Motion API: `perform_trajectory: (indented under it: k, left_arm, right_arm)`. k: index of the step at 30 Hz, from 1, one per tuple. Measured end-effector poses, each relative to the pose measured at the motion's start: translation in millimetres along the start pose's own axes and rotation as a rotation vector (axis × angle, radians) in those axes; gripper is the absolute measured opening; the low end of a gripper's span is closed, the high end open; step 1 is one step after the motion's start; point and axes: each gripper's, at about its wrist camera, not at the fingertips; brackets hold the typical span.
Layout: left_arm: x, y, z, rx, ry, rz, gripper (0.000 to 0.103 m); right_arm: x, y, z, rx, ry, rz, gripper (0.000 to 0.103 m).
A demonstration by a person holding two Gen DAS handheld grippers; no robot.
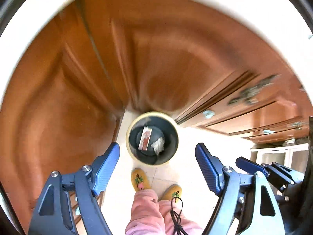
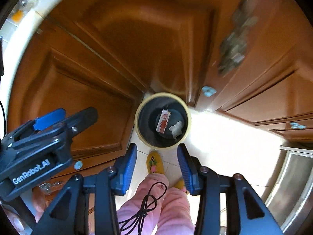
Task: Collect trash
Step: 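Raise both tools back toward the counter trash pile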
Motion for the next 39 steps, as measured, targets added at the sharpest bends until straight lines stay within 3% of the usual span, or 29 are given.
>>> perform_trajectory:
  k: [10, 16, 28, 33, 36, 39]
  left_arm:
    - [47.4, 1.0, -150.9, 0.164, 0.031, 0.135, 0.078]
    - [70.0, -7.2, -208.9, 0.245, 0.07, 0.183, 0.078]
    - [118.5, -27.5, -284.5, 0.458, 0.055, 0.383, 0.083]
    - [117.0, -44.6, -307.0, 0.493, 0.065, 0.432, 0.084]
    - [111.8, -57.3, -311.0, 0.485, 0.074, 0.451, 0.085]
    - [109.1, -74.0, -307.3, 0.451, 0.067, 0.47, 0.09]
  right_arm:
    - [8.0, 38.7, -148.6, 0.187, -0.022, -0.001, 0.043]
    - [12.8, 60.2, -226.6, 0.445, 0.033, 0.001, 0.059]
    - [16.2, 55.5, -309.2, 0.737, 0.07, 0.01, 0.059]
    - [12.6, 49.0, -327.7, 0.782, 0.051, -0.01, 0.06]
    - [12.3, 43.4, -327.8, 0.8, 0.02, 0.031, 0.074]
    - [6.7, 36.9, -326.1, 0.822, 0.085, 0.077, 0.074]
Point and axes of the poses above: each gripper's, at about its wrist camera, not at the fingertips, and z roughly the way its jaws point, x to its right, y to its underside, and after that the axes turned 13 degrees about -x, right-handed
